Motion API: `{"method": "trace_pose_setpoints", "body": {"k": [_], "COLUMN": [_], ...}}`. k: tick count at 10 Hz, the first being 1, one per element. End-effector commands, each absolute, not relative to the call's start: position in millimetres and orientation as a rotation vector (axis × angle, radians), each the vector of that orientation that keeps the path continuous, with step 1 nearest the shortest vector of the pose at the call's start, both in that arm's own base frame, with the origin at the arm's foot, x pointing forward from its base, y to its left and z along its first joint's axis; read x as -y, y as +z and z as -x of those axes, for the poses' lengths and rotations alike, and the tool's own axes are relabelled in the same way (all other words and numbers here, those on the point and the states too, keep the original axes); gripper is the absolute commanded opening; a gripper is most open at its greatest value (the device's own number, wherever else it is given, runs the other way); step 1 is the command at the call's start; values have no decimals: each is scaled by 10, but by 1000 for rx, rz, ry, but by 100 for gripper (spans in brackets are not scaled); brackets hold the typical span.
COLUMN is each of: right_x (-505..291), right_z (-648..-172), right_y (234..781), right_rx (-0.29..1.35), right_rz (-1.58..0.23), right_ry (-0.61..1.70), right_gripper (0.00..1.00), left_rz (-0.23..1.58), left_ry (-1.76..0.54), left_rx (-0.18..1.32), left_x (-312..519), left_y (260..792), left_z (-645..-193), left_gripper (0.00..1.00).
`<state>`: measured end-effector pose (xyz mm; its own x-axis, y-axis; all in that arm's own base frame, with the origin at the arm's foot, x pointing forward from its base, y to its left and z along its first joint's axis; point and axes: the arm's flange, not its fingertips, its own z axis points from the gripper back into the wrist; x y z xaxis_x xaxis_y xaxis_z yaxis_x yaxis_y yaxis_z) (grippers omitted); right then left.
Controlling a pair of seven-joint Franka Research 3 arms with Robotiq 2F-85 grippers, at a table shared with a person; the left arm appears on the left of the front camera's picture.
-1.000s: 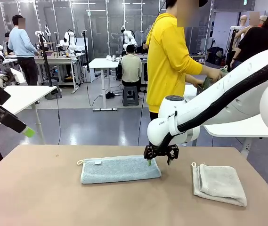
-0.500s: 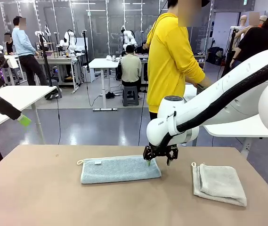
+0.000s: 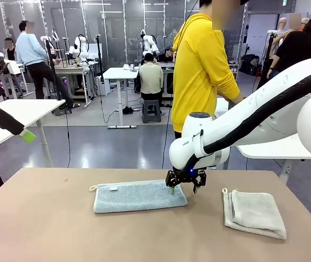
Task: Fold the towels and place them in the basket.
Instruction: When a person lays out a Towel with hook on the table, fold it in half twice.
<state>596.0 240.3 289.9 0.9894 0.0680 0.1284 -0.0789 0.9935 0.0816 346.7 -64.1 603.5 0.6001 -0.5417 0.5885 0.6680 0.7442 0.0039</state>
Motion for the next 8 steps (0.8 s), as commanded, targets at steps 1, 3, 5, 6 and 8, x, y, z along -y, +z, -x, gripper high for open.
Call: {"method": "trace_pose_setpoints", "body": {"k": [1, 3, 5, 6, 8], "right_x": [-2455, -2485, -2478, -2476, -2501], "right_z": [-6048, -6077, -6104, -6103, -6093], "right_y": [2899, 2840, 2763, 2750, 2743], "right_rx": [117, 100, 77, 72, 65], "right_rz": [-41, -43, -47, -53, -53], "right_ry": [29, 42, 40, 39, 46], "right_gripper": [88, 29, 0, 0, 0], "left_rz": [225, 225, 225, 225, 225], "left_ry": [-707, -707, -707, -707, -707], "left_rx": [600, 600, 600, 600, 600], "left_x": [636, 636, 636, 636, 636], "left_y": [6019, 6019, 6019, 6019, 6019], "left_z": [-3468, -3468, -3468, -3468, -3468], "left_gripper": [100, 100, 100, 100, 100]}}
